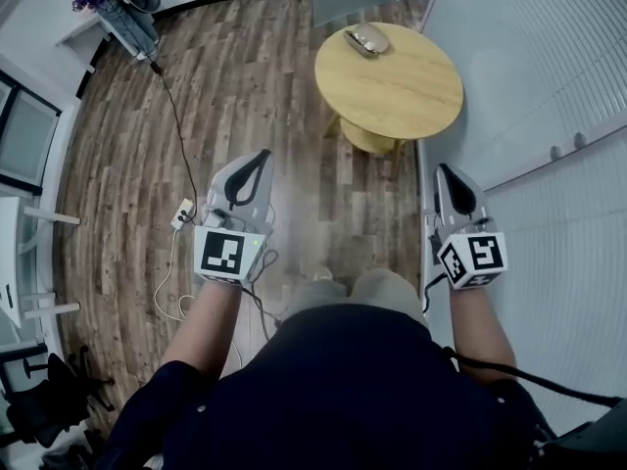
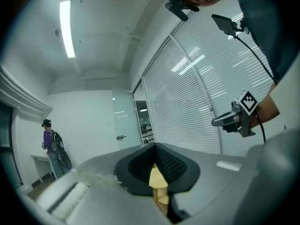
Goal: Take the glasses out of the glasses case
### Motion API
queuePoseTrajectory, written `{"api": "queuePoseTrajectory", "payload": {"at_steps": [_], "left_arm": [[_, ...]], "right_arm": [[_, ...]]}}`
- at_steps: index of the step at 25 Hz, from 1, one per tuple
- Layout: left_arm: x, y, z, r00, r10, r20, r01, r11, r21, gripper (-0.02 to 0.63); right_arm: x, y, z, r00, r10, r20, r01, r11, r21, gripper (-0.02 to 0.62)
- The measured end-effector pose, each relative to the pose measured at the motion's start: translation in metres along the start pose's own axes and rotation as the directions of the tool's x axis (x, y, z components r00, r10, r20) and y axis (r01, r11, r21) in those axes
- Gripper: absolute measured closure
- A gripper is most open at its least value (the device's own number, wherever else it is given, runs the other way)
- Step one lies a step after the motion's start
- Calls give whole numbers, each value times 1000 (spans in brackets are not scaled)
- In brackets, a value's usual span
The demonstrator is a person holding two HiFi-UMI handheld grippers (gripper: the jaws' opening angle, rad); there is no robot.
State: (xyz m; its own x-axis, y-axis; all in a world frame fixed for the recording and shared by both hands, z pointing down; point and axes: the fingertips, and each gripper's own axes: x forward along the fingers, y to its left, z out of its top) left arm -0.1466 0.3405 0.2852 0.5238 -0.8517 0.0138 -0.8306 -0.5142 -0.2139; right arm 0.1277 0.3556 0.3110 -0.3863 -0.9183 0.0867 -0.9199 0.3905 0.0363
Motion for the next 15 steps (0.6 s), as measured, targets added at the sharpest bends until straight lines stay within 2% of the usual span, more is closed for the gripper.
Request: {"api": "queuePoseTrajectory", "payload": {"at_steps": [5,8,15], "left_arm": [[21,4,-3,1000,-2,6,2,1000,-25,601],[37,10,-3,1000,1,14,-1,1000,-7,600],[73,33,2,997,74,3,-73,997,-26,600]], "right_arm": [[11,-8,2,1000,-3,-7,3,1000,-4,586],[29,-17,3,1000,5,5,-5,1000,1,586],[84,-40,4,998,63,15,-63,998,16,586]]}}
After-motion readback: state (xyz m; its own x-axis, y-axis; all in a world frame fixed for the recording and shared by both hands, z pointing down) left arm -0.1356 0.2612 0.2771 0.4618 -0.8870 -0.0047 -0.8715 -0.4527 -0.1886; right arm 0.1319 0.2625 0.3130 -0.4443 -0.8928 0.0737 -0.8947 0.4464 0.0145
